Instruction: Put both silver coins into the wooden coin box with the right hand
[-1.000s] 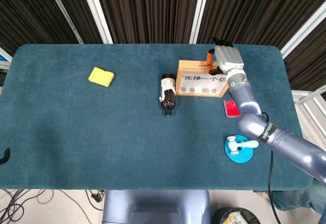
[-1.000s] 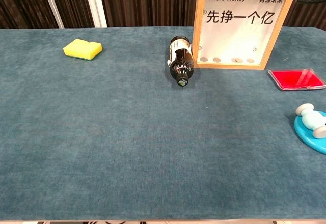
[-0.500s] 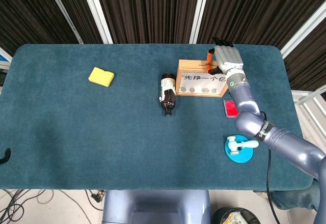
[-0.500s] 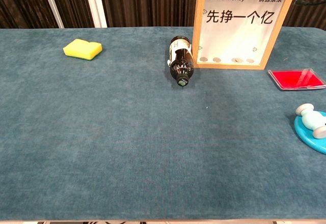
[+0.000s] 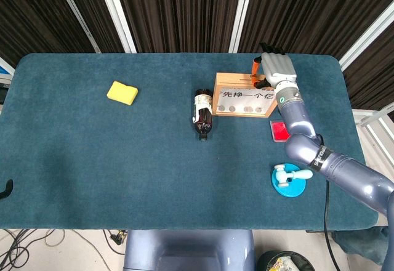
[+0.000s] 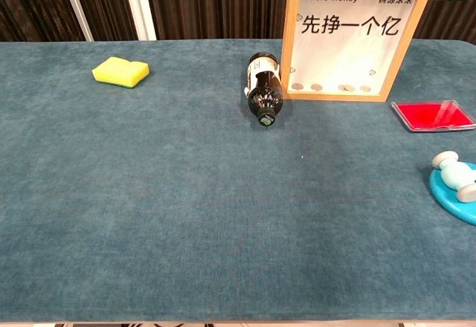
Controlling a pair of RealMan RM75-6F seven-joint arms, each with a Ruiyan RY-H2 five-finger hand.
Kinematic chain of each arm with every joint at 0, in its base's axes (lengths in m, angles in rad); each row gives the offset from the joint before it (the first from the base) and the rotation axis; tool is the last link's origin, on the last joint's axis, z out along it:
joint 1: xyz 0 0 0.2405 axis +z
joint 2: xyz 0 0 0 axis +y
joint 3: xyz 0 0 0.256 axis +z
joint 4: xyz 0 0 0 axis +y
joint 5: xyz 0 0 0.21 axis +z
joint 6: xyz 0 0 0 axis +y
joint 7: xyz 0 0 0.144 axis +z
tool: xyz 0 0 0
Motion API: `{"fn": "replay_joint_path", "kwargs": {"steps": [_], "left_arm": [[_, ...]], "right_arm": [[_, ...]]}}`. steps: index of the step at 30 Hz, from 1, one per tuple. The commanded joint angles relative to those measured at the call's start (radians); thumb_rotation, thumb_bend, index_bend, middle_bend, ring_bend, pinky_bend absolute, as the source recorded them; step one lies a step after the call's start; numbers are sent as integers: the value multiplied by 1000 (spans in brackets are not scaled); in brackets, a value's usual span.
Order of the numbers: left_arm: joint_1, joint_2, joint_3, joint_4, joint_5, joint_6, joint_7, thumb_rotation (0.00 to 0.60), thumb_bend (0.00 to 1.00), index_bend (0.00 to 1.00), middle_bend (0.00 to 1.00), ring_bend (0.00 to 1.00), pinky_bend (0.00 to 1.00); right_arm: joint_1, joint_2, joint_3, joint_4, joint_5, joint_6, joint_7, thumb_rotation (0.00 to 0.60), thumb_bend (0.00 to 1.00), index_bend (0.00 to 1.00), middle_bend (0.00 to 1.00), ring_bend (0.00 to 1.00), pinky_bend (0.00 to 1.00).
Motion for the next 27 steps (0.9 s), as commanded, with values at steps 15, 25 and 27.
{"fn": "replay_joint_path", "kwargs": {"steps": [15,25,27], "left_arm": [[-4,8,5,-8,-8,-11,5,600,396,7,0,0,0],[-4,9,5,-10,-9,-10,3,600,396,0,0,0,0],[-4,9,5,-10,-9,-9,3,600,396,0,0,0,0]], "right_arm": [[9,16,-27,-10,25,-10,13,600,546,688,0,0,0],[9,7,-40,9,23,-23,32,600,546,658,0,0,0],[10,7,-41,10,20,-26,36,600,545,654,0,0,0]]}}
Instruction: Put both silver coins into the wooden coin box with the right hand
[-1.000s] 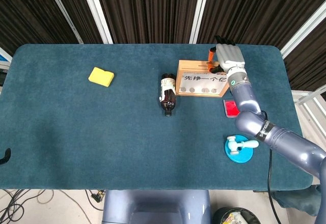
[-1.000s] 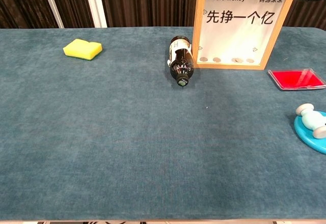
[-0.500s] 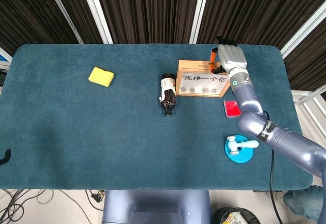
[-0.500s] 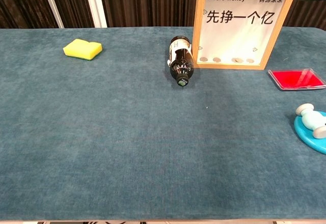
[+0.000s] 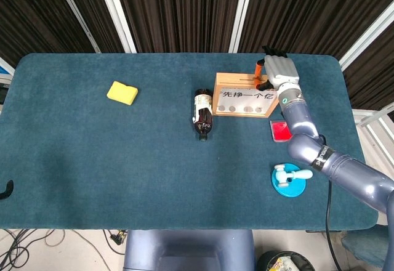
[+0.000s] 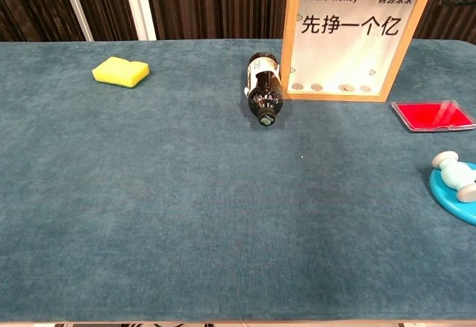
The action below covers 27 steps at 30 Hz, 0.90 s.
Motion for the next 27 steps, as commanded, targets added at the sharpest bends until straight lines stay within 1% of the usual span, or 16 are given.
{"fn": "replay_joint_path", "kwargs": {"steps": [1,11,21,27], "left_arm": [[0,0,0,0,0,1,0,600,396,0,0,0,0],[-1,1,2,-1,0,0,0,600,396,0,0,0,0],[-2,2,5,-2,-3,-3,5,600,396,0,0,0,0],[-3,3,5,-5,-7,-3,9,600,396,0,0,0,0]], "right_arm": [[1,0,-1,2,-5,-3,4,600,546,652,0,0,0],[6,3,-13,-2,-3,-2,9,600,546,625,0,0,0],[10,6,-21,-1,-6,-3,16,600,546,494,0,0,0],[10,13,-25,-8,-9,-5,20,600,546,468,0,0,0]]}}
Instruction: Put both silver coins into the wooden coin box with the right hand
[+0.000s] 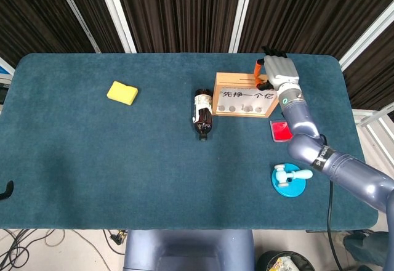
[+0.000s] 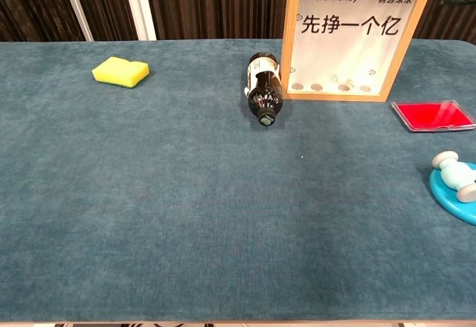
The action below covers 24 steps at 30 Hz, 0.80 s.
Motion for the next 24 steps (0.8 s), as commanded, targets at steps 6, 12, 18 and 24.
{"fn": "replay_joint_path", "kwargs": {"steps": [6,12,18,24], "left_arm": [[-1,0,1,-1,0,-1,1,600,396,0,0,0,0],[0,1,2,-2,3,2,-1,600,396,0,0,0,0],[1,1,3,-1,17,8,-6,600,396,0,0,0,0],[4,-3,8,10,61,25,-16,600,396,0,0,0,0]], "right_arm": [[-3,13,3,-17,-3,4,15,600,546,418,0,0,0],[-28,24,24,-61,-97,105,43,600,543,333,0,0,0],[-119,89,24,-256,-286,306,78,600,515,220,0,0,0],[-304,158,-51,-509,-526,623,92,600,478,209,0,0,0]]}}
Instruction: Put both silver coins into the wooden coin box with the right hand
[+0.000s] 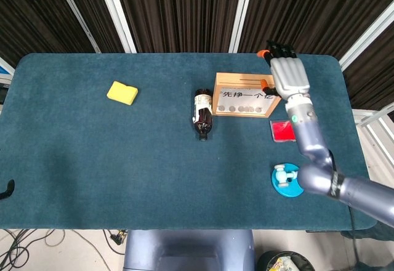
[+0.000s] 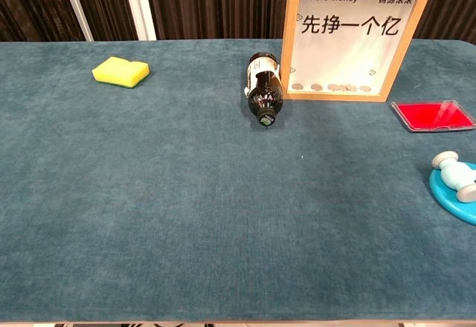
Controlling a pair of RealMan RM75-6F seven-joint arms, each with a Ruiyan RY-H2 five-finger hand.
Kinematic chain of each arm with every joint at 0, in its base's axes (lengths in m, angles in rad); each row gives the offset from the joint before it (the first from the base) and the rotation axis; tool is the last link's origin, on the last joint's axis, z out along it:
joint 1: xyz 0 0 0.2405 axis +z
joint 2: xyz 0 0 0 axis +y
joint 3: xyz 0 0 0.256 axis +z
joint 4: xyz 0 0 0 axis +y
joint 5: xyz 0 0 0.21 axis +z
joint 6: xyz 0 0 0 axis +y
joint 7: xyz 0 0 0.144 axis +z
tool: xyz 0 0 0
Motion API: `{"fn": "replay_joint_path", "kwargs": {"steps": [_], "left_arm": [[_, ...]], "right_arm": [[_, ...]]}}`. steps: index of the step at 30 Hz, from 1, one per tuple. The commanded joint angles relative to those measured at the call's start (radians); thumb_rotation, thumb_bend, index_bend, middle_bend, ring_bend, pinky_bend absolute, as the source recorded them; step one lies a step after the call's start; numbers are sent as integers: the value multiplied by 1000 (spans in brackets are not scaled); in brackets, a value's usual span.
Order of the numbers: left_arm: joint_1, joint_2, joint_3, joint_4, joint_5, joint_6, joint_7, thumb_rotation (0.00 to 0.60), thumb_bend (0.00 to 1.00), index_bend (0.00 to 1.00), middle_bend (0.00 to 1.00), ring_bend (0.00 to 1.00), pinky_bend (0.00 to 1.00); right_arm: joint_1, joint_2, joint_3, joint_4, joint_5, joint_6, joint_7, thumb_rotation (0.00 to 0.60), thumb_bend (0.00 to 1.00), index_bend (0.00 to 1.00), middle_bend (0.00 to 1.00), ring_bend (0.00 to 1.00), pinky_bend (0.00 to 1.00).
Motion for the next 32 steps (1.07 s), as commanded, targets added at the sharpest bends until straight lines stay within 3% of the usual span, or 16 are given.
{"fn": "replay_joint_path", "kwargs": {"steps": [1,7,14,21,32], "left_arm": [[3,-5,5,14,33,15,-7,600,396,0,0,0,0],[10,-21,12,54,131,67,-26,600,396,0,0,0,0],[16,-46,17,138,284,150,-86,600,396,0,0,0,0],[-4,-74,33,235,449,210,-136,600,396,16,0,0,0],[-26,-99,76,263,547,198,-99,600,397,20,0,0,0]], "right_arm": [[-183,60,-88,-210,-219,262,14,600,477,207,0,0,0],[-388,27,-253,-287,-454,495,-14,600,477,199,0,0,0],[-574,-54,-363,-217,-586,651,-21,600,477,199,0,0,0],[-692,-74,-411,-188,-629,700,-27,600,477,199,0,0,0],[-775,-80,-392,-161,-684,709,-5,600,477,199,0,0,0]]}}
